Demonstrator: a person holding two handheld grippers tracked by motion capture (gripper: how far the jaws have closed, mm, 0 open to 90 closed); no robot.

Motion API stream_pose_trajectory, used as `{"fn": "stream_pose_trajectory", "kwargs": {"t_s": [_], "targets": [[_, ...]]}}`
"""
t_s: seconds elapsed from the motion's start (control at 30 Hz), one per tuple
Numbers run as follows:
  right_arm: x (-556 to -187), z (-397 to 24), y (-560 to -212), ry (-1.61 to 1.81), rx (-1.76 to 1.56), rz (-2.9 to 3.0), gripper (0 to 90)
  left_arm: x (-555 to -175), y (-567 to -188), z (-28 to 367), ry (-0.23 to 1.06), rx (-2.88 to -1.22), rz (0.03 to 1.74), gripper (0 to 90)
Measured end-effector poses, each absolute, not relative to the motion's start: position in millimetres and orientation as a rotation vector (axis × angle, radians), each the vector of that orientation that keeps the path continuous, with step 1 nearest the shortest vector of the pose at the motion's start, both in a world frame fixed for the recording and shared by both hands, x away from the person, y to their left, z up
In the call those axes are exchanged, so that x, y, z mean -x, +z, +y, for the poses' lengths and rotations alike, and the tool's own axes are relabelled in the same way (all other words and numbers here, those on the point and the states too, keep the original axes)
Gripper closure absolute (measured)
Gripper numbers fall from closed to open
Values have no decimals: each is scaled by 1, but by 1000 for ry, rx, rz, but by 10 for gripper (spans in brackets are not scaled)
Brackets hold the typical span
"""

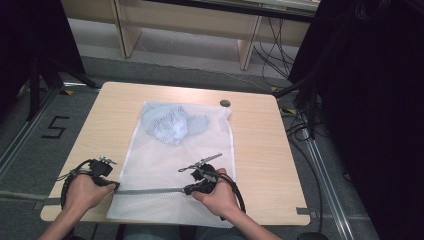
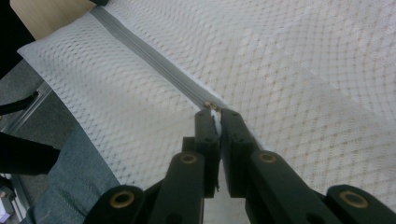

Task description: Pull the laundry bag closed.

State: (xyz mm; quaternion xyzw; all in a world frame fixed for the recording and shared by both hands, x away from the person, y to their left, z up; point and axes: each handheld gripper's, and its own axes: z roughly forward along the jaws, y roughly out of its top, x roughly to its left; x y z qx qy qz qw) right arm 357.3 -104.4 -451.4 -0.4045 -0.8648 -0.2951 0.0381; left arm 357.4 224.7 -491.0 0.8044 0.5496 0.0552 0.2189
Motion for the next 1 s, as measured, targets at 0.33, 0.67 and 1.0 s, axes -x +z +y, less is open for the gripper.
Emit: {"fn": "stream_pose_trajectory", "kwargs": {"t_s": [0.33, 0.67, 1.0], "targets": [[-357, -110, -452, -894, 1269, -2644, 870, -357, -491, 225, 154, -2225, 1519, 899], [-357, -115, -450, -915, 1264, -2644, 869, -357, -491, 225, 153, -2226, 1521, 899], [-358, -120, -452, -919, 1247, -2670, 870, -357, -491, 225, 153, -2232, 1524, 899]]}}
